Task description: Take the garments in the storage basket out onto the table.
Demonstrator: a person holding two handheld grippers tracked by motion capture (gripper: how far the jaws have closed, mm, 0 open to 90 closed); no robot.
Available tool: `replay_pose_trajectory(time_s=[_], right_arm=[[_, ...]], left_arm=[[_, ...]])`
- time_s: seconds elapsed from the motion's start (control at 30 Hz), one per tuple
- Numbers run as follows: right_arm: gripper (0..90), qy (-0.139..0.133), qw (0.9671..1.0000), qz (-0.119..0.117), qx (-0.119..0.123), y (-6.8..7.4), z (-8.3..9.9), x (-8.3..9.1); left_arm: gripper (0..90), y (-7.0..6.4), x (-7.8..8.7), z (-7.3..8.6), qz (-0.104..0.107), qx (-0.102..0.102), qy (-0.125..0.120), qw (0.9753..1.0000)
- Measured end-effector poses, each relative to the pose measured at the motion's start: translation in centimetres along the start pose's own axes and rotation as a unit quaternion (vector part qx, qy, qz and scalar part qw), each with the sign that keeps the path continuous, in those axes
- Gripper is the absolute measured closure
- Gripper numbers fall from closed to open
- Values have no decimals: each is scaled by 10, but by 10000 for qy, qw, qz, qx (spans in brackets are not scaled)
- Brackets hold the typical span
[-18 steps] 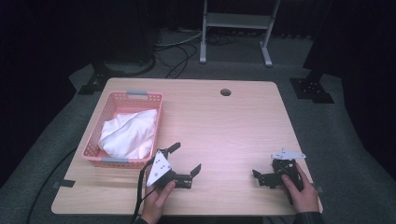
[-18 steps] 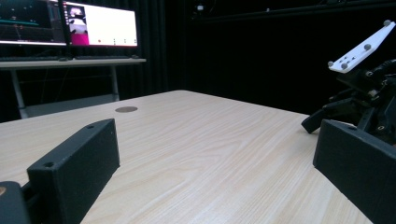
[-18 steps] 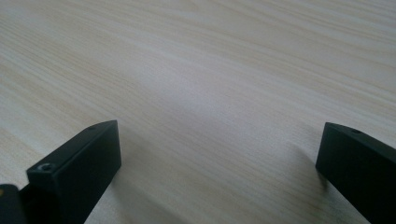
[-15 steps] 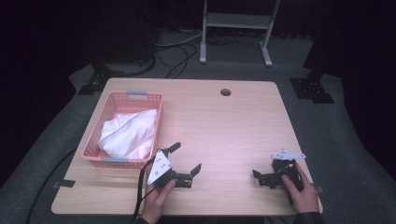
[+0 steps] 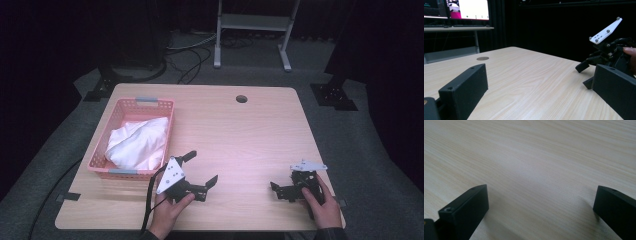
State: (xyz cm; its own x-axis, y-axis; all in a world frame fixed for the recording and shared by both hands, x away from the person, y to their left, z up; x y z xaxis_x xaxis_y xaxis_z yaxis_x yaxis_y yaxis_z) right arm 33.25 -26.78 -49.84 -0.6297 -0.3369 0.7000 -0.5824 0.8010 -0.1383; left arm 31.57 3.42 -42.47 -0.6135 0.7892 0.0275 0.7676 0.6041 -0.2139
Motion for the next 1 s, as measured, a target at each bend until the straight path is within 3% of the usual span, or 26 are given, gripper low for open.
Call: replay_pose_trajectory(time_s=[0.23, 0.67, 1.0], right_arm=[[0, 0, 10000, 0, -2, 0, 0, 0], [0, -1, 10000, 1, -5, 0, 0, 0], [0, 0, 10000, 1, -2, 0, 0, 0]], left_arm=[[0, -6, 2, -11, 134, -50, 121, 9998], [0, -17, 0, -28, 356, -45, 114, 9993], [0, -22, -6, -41, 411, -54, 188, 9990]])
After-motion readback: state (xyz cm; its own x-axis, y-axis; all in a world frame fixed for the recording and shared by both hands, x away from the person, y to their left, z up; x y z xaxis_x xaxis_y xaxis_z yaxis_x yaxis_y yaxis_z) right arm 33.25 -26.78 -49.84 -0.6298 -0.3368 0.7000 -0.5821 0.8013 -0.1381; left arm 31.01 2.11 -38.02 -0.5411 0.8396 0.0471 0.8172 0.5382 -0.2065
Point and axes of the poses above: each handheld gripper's, and its own axes: x roughly backward along the jaws, z roughly out of its underside, y roughly to its left, the point moved 7 cm from there along -x, roughly forward along the jaws, and after that the axes turned 12 degrees about x, right-handed, at the moved point
